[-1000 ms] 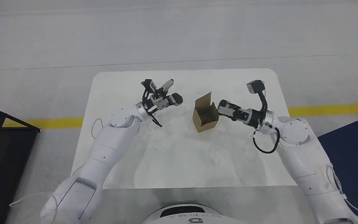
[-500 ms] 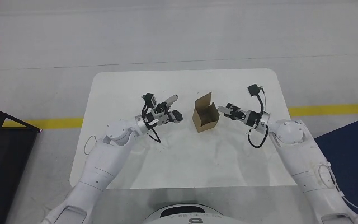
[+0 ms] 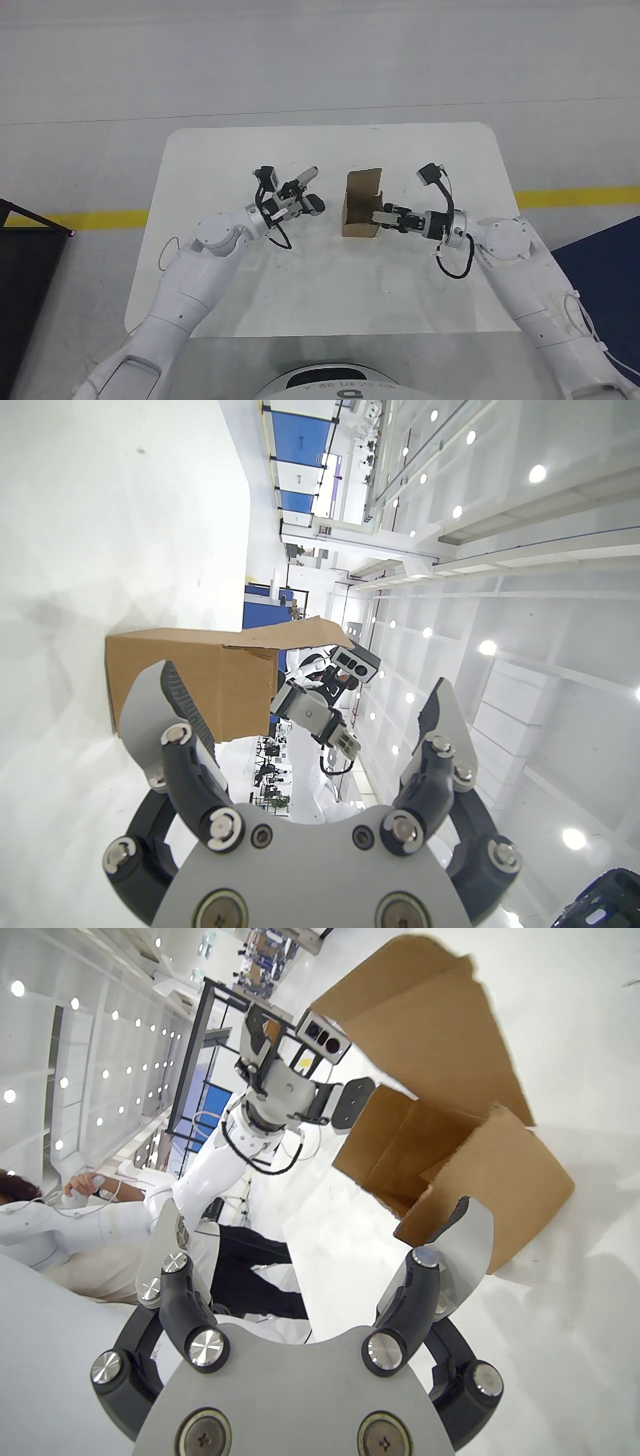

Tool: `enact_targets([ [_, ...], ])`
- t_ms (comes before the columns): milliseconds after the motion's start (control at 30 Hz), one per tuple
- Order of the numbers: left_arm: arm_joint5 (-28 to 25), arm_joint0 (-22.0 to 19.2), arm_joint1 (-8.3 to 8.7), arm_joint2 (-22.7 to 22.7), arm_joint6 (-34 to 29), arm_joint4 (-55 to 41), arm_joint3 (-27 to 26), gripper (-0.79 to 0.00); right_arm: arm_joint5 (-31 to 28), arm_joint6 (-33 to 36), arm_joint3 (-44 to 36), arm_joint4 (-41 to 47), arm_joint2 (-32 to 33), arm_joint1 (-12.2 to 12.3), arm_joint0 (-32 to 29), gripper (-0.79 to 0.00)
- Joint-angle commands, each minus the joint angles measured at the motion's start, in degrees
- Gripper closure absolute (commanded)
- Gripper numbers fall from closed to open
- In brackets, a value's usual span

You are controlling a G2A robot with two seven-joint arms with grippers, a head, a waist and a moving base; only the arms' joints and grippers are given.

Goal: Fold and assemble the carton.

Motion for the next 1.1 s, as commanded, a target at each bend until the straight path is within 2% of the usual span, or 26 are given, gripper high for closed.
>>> enact_targets([
  [0, -0.19, 0.21, 0.07, -0.39, 0.19, -0.07, -0.37, -0.785, 0.17, 1.70, -0.70, 0.90, -0.61, 0.00, 0.13, -0.785],
  [300, -3.47, 2.34, 0.77, -4.39, -2.00, -3.51, -2.25, -0.785, 3.09, 0.44, -2.07, -0.49, 0.67, 0.42, 0.27, -0.785],
  [500, -3.47, 2.34, 0.77, -4.39, -2.00, -3.51, -2.25, -0.785, 6.18, -3.94, -5.41, -0.97, 3.80, 0.90, -2.00, -0.785],
  [900, -3.47, 2.34, 0.77, -4.39, -2.00, -3.51, -2.25, -0.785, 6.08, -4.06, -5.62, -0.74, 3.71, 0.88, -2.10, -0.785],
  [1067, -3.47, 2.34, 0.77, -4.39, -2.00, -3.51, -2.25, -0.785, 4.99, -4.56, -12.74, -4.17, 3.83, 1.10, -3.73, -0.785],
])
